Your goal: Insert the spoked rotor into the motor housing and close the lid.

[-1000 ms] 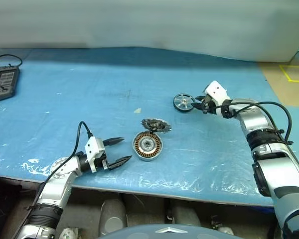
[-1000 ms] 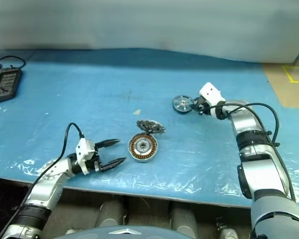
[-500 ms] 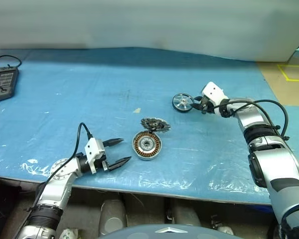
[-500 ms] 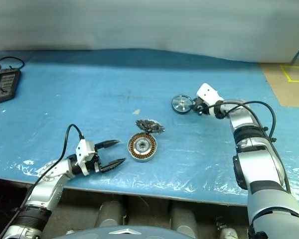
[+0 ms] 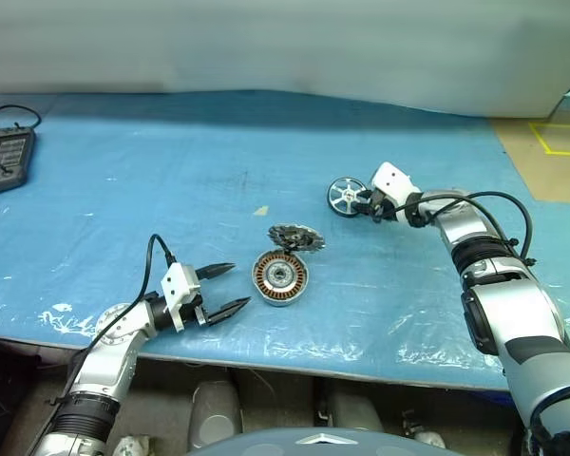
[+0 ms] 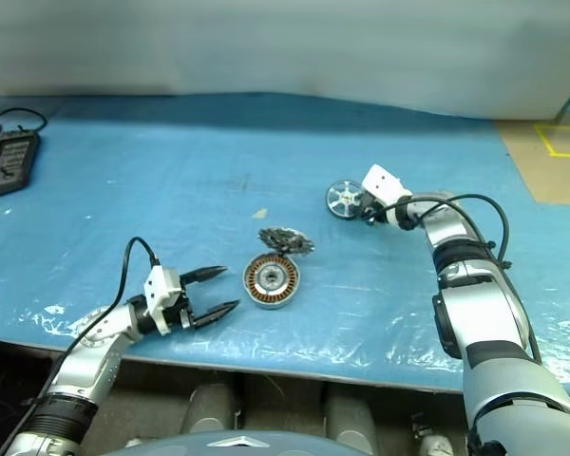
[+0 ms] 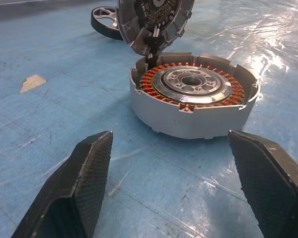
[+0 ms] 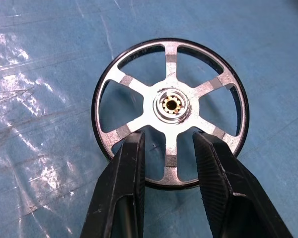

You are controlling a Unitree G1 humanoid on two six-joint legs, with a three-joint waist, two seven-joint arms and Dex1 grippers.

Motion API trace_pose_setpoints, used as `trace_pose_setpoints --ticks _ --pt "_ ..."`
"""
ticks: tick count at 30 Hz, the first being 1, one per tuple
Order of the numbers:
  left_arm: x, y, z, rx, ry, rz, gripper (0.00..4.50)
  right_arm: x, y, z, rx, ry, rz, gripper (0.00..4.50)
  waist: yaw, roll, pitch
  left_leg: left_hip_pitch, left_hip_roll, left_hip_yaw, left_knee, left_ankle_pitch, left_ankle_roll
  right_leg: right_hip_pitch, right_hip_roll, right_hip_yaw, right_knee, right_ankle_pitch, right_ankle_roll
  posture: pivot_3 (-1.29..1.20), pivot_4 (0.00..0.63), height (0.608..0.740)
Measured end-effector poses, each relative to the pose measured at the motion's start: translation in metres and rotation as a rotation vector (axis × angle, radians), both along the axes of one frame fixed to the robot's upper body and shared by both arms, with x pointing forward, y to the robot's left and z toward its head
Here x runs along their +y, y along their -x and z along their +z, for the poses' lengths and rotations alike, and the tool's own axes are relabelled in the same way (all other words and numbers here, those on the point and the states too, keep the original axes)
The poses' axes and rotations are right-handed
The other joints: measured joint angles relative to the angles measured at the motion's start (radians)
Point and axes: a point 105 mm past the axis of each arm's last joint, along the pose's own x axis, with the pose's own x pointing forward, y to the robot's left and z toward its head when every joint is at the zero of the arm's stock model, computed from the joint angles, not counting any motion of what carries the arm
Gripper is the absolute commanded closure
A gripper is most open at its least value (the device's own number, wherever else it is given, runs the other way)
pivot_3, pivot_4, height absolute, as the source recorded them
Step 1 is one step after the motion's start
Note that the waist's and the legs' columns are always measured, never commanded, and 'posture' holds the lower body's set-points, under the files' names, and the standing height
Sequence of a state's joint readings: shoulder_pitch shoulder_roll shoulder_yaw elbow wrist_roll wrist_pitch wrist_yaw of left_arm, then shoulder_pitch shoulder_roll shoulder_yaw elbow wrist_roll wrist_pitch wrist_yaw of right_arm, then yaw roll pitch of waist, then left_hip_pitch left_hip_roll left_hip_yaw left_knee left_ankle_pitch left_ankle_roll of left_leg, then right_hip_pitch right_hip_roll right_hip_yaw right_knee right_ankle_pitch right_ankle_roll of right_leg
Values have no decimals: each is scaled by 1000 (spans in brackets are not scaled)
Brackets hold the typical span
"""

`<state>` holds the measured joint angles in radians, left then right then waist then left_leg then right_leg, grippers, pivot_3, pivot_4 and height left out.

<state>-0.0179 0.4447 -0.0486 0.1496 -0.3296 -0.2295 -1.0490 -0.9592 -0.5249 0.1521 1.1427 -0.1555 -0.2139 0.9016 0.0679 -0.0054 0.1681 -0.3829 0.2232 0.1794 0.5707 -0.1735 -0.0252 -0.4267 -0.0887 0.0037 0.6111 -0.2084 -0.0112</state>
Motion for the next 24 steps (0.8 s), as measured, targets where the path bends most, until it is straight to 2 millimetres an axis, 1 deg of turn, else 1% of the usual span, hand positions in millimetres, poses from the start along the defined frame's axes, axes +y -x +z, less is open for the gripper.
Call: trace_pose_setpoints --ticks 4,6,7,10,15,18,21,24 --pt "0 1 0 0 1 9 607 -1 0 0 3 8 -2 2910 0 0 0 0 0 0 0 0 0 0 0 0 0 0 0 0 150 740" --pt "1 2 -2 6 0 12 607 -1 0 -1 5 10 -3 3325 0 0 0 0 0 0 0 0 0 0 0 0 0 0 0 0 150 740" --pt "1 2 -2 7 0 12 607 -2 0 -1 7 11 -5 3446 0 0 0 0 0 0 0 0 0 0 0 0 0 0 0 0 150 740" --pt "1 2 -2 7 0 13 607 -2 0 -3 14 9 -9 4431 0 0 0 0 0 0 0 0 0 0 0 0 0 0 0 0 150 740" --pt "1 1 -2 5 2 12 607 -2 0 -3 14 -10 -20 4473 0 0 0 0 0 0 0 0 0 0 0 0 0 0 0 0 150 740" --pt "0 0 -1 -2 2 9 607 -6 1 -4 12 -39 -39 4473 1 0 0 0 0 0 0 0 0 0 0 0 0 0 0 0 150 740" --pt "-1 -2 1 -13 4 3 607 -16 6 -6 9 -92 -63 4473 4 0 0 -1 0 0 0 0 0 0 0 0 -1 0 0 0 150 740" --pt "-2 -3 -1 -10 8 -6 607 -34 21 -6 6 -136 -51 4473 7 0 0 -1 0 0 0 0 0 0 0 0 -2 0 0 0 150 740"
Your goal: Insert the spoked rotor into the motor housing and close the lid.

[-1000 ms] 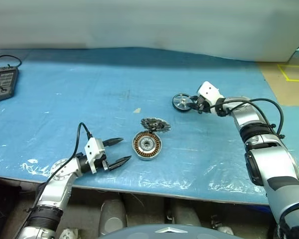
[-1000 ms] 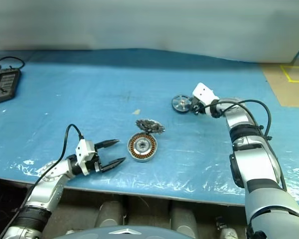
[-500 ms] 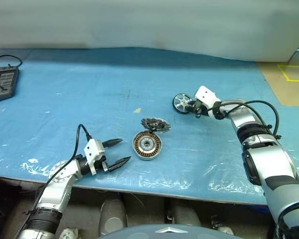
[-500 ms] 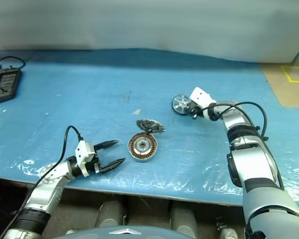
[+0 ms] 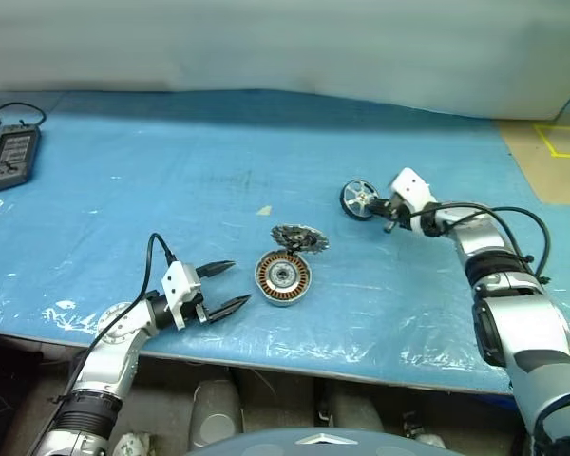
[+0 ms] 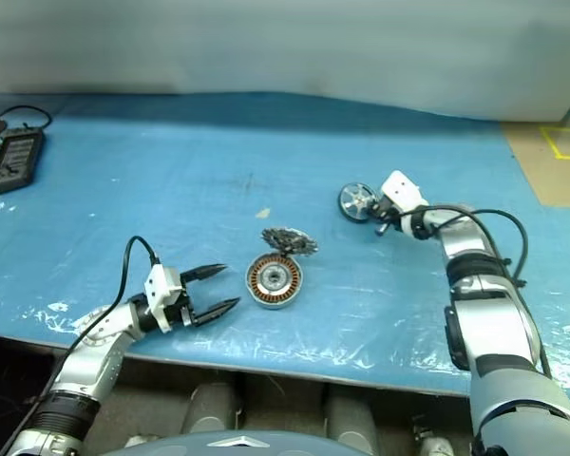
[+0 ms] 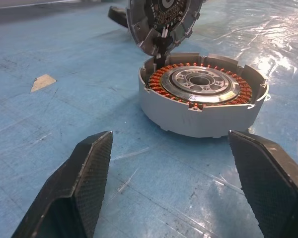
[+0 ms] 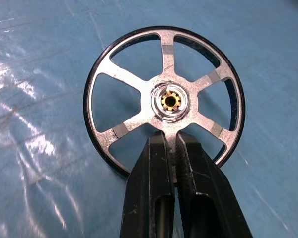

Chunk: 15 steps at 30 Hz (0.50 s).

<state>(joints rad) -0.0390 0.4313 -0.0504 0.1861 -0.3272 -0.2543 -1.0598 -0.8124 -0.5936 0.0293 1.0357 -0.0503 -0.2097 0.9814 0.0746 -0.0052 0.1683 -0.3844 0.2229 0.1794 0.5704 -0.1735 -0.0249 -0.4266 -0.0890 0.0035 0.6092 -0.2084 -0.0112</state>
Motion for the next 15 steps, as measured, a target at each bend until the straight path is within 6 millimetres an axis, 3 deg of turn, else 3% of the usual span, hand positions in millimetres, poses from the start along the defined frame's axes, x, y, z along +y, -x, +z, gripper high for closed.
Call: trace_pose_setpoints --ticks 4,7,10,15 --pt "-4 0 -1 2 5 -25 607 -15 32 -2 28 -23 70 4473 -2 0 0 0 1 0 -1 0 0 0 0 0 -1 0 0 0 150 740" --pt "-10 -2 0 -2 12 -49 607 -13 65 -7 102 -48 161 4473 -4 0 0 1 0 0 -2 0 0 0 0 0 -1 0 0 0 150 740" --pt "-11 -2 0 2 12 -60 607 -2 105 -16 244 -61 275 4473 -4 0 0 3 0 0 -5 0 0 0 1 1 -3 0 0 0 150 740" --pt "-12 -2 0 3 12 -73 607 31 142 -16 316 -86 450 4473 -4 0 0 4 0 0 -7 0 0 0 0 1 -3 -3 5 0 150 740"
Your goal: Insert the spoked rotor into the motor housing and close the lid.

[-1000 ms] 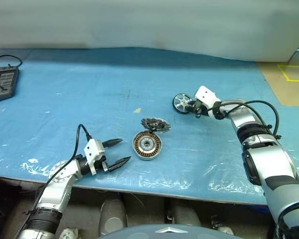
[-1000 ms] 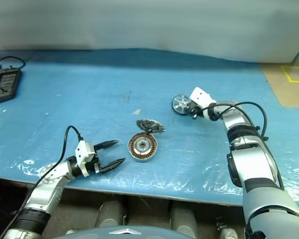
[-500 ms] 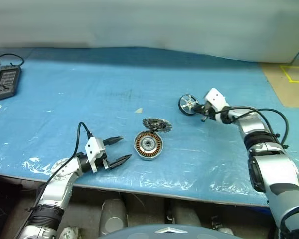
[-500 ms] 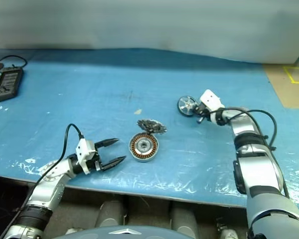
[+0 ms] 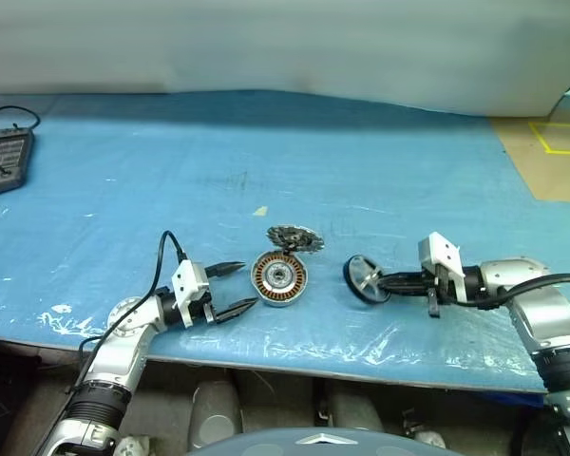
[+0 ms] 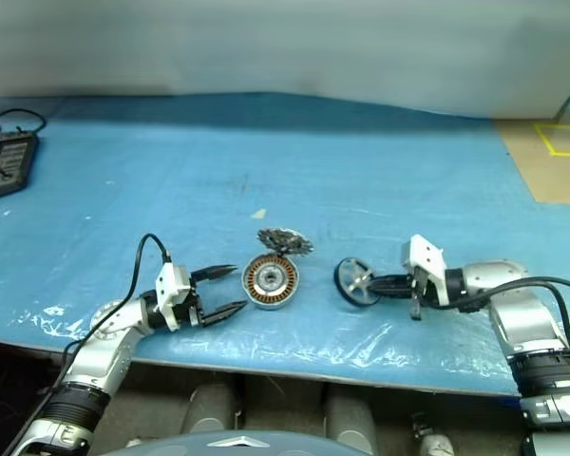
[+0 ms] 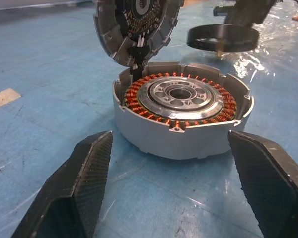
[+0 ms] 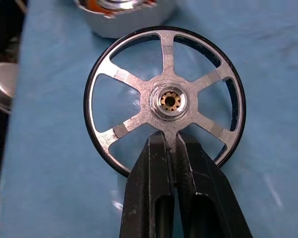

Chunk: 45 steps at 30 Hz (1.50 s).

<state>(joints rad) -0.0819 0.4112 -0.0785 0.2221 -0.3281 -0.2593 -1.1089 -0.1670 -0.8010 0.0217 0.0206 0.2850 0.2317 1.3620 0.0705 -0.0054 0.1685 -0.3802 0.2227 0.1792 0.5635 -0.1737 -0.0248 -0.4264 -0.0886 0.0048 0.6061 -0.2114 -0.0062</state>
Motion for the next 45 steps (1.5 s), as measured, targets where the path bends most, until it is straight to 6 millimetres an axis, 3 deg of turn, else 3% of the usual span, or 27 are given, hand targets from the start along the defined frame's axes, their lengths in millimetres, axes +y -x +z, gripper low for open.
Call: trace_pose_setpoints --ticks 6,14,20,34,45 --pt "-1 1 -1 11 0 -7 607 33 17 13 -35 -19 181 4473 1 0 0 -1 -1 0 0 0 0 0 -1 0 -1 2 -3 0 150 740" --pt "-7 4 -5 22 8 -20 607 73 -9 21 -99 -36 206 4473 -1 0 0 -1 -1 0 0 0 0 0 -1 0 -1 2 -3 0 150 740" --pt "-7 6 -7 30 12 -13 607 90 -19 20 -109 -55 191 4473 0 0 0 -2 -1 0 -1 0 -1 -1 -1 -1 -1 2 -4 0 150 740" --pt "-7 9 -1 30 8 13 607 114 -28 25 -130 -99 214 4473 -1 0 0 -2 0 0 0 0 -1 -1 0 -1 0 2 -4 0 150 740" --pt "-7 9 1 30 5 20 607 116 -28 15 -120 -70 220 4473 -2 0 0 -2 -1 0 0 0 -1 -1 0 0 0 2 -4 0 150 740"
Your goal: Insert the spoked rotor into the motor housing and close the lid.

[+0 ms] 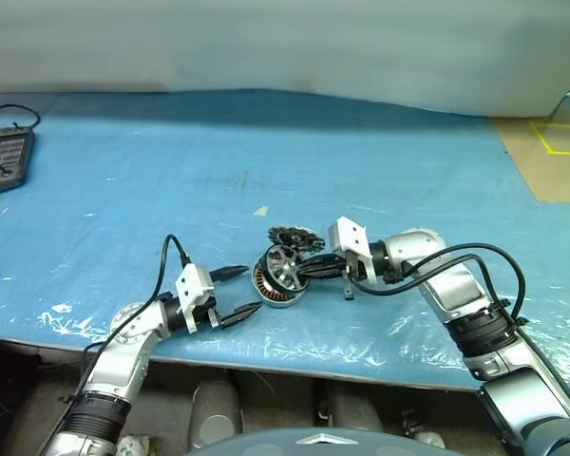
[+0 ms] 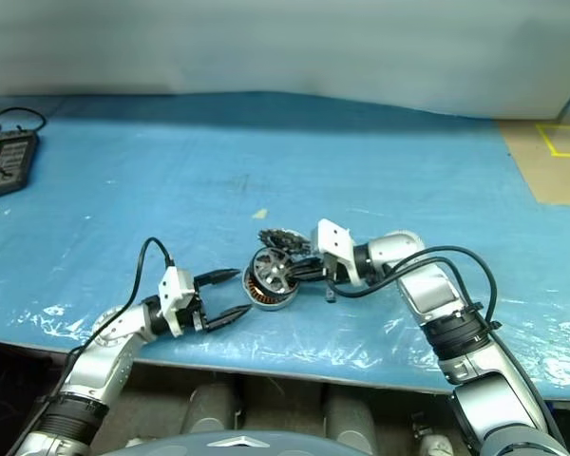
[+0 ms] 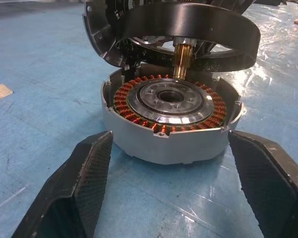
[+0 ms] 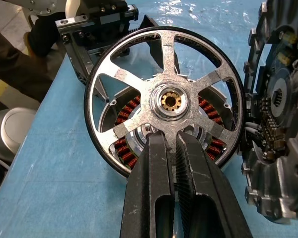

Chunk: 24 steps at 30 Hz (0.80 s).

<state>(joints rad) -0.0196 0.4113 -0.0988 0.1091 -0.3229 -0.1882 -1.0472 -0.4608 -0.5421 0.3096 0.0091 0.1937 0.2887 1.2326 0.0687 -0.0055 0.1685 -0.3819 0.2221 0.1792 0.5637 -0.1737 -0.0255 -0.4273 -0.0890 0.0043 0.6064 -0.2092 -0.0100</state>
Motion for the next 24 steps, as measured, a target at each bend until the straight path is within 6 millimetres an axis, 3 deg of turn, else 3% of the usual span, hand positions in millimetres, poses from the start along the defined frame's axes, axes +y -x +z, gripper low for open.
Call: trace_pose_setpoints --ticks 11,14,19,24 --pt "0 1 0 2 0 -3 607 1 -1 -4 3 10 -11 4473 0 0 0 0 0 0 1 0 0 0 0 0 1 0 0 0 150 740" --pt "0 1 2 2 -1 -4 607 1 -2 -4 2 10 -11 3712 0 0 0 0 0 0 1 0 0 0 0 0 1 0 0 0 150 740" --pt "-2 2 9 -2 -7 -8 607 3 -4 -3 -16 5 -22 2029 0 0 0 0 0 0 1 0 0 0 0 0 1 0 0 0 150 740" --pt "-3 2 12 3 -8 -8 607 3 -4 -4 -21 5 -15 2029 0 0 0 0 0 0 1 0 0 0 0 0 1 0 0 0 150 740"
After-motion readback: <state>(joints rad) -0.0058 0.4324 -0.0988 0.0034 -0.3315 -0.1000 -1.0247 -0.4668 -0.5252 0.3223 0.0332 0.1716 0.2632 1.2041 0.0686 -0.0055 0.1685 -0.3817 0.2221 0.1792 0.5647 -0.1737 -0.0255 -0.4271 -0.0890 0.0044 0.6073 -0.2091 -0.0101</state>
